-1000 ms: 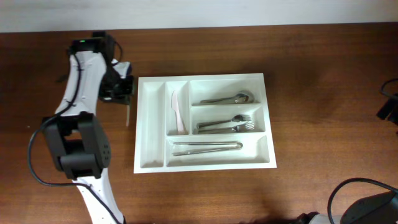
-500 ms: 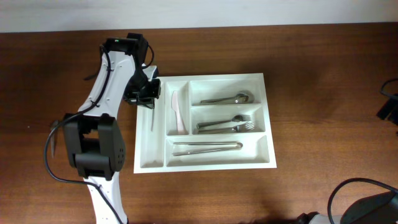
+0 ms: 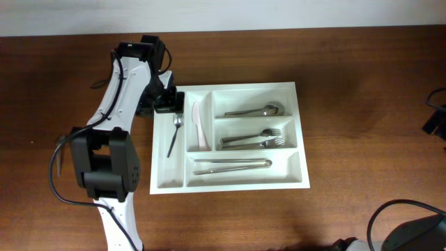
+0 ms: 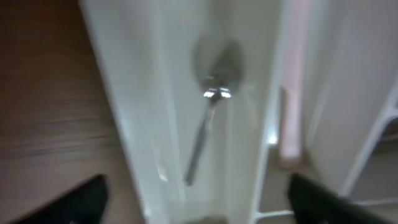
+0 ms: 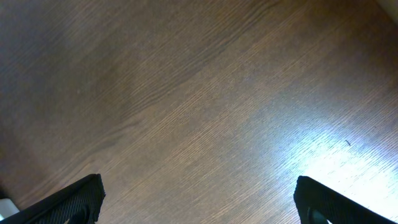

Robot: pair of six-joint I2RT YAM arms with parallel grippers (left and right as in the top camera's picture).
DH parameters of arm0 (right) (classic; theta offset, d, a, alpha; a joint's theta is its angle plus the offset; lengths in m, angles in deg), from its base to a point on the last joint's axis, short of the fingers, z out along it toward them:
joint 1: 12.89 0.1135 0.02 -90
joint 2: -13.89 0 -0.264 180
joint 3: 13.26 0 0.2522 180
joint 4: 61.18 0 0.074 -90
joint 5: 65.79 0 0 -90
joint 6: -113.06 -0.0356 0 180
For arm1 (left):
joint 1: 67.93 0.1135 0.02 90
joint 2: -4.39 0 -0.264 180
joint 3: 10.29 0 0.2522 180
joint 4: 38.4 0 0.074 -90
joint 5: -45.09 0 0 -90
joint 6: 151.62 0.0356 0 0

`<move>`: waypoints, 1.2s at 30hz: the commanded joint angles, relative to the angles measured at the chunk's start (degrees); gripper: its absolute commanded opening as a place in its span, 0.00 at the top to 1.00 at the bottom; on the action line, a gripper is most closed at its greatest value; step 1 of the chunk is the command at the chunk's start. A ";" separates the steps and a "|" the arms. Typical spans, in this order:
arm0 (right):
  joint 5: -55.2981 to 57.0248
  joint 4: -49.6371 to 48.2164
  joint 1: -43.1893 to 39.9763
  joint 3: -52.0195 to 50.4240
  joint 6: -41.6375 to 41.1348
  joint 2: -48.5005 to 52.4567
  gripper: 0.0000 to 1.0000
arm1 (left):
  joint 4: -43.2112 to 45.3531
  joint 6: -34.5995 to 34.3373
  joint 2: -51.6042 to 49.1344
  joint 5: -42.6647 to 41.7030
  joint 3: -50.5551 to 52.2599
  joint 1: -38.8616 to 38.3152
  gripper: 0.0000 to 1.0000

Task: Pack container
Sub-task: 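Carry the spoon into the narrow left compartment and release it, then move the left gripper over the last silver spoon on the left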

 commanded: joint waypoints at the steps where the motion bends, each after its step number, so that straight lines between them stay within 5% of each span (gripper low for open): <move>1: -0.48 0.00 -0.20 -0.13 -0.48 -0.15 0.01 | -1.55 0.92 1.60 9.90 -2.93 2.19 0.01; 20: -0.48 0.00 -0.20 -0.13 -0.48 -0.15 0.01 | -2.93 6.86 1.60 14.05 -0.74 31.21 0.01; 36: -0.48 0.00 -0.20 -0.13 -0.48 -0.15 0.01 | 7.28 15.91 1.53 11.43 10.75 41.29 0.01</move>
